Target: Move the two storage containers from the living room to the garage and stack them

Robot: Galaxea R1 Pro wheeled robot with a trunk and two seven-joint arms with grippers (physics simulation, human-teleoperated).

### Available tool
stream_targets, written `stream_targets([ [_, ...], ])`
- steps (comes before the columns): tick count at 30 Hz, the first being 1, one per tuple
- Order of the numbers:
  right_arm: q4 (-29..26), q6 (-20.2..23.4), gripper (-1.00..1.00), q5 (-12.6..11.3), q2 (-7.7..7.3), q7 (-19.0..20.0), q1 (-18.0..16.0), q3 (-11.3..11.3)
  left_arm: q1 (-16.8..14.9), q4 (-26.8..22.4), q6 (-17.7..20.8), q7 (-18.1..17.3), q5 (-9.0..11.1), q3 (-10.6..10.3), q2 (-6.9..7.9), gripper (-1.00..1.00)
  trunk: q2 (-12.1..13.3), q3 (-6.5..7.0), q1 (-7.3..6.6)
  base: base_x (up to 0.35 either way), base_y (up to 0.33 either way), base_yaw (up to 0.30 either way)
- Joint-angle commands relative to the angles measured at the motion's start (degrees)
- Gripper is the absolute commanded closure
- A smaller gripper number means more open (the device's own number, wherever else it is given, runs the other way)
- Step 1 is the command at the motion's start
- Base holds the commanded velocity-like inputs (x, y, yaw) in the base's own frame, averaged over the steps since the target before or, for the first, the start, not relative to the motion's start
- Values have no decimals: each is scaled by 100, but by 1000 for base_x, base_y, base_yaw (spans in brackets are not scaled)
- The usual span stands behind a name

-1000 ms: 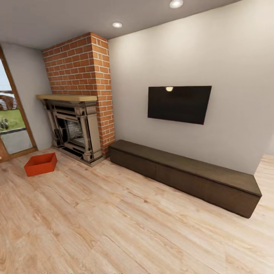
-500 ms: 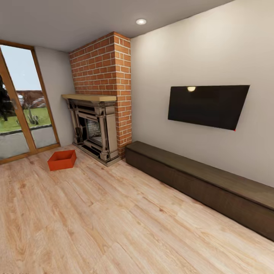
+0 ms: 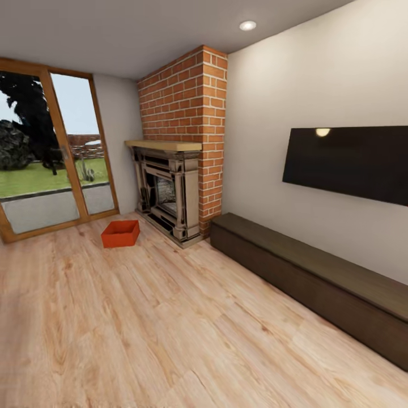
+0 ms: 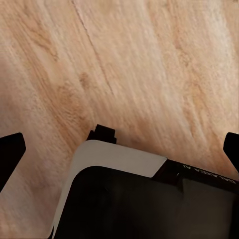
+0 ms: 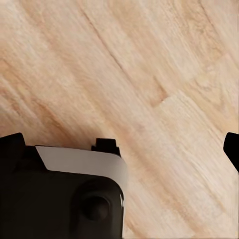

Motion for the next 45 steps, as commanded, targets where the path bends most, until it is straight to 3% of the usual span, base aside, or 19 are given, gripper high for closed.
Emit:
stream_targets([
  [1,12,-30,-100,20,3,-5,-4,25,-4,1,-7,14,34,-30,-1,-100,-5,-7,0,5,0,300],
  [24,18,-56,-100,42,-25,-5,-4,-3,-4,1,-7,14,33,-30,20,-100,-5,-7,0,9,0,300],
  [45,16,-47,-100,51,-35,-5,-4,-5,-4,1,33,14,42,-26,13,-100,-5,-7,0,308,0,300],
])
